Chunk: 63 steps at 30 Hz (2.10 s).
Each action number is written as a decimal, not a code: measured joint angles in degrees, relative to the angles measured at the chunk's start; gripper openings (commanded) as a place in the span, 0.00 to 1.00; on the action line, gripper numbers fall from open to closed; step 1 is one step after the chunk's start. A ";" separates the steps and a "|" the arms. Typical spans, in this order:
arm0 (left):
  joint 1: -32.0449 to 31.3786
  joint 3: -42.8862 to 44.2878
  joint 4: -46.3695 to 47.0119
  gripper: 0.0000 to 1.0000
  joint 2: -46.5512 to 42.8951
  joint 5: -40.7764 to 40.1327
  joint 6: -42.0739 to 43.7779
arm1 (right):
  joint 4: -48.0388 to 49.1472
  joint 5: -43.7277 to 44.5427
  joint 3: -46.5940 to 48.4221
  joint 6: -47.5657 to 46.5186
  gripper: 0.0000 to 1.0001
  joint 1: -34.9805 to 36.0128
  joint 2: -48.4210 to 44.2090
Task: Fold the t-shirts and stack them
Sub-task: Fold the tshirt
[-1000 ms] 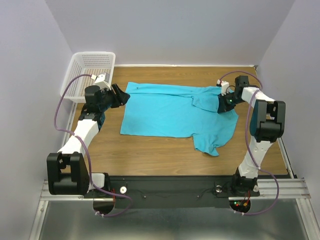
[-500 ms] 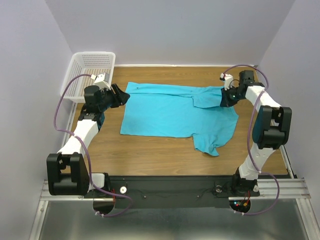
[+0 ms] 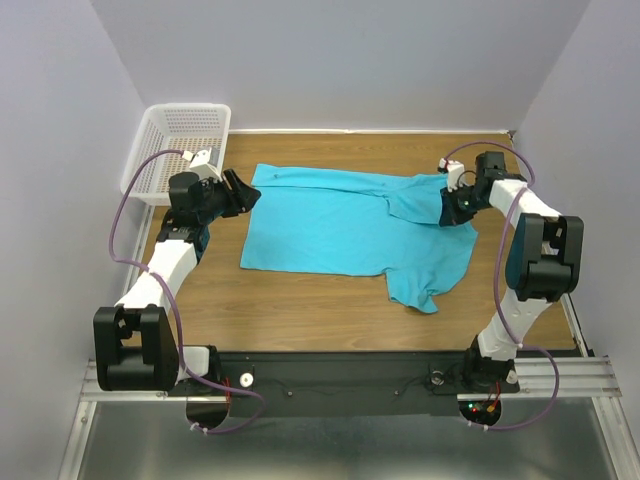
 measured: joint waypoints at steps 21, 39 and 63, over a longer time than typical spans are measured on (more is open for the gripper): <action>-0.52 7.21 1.11 0.59 15.82 1.53 -0.74 | 6.75 7.19 26.51 21.22 0.44 -4.39 12.66; -3.32 32.17 1.27 0.58 43.91 -0.61 -2.54 | 7.65 8.28 38.82 28.39 0.42 -4.90 30.51; -4.00 40.09 -2.32 0.58 52.24 -4.46 -5.25 | 7.69 5.81 42.32 28.35 0.25 -4.90 33.59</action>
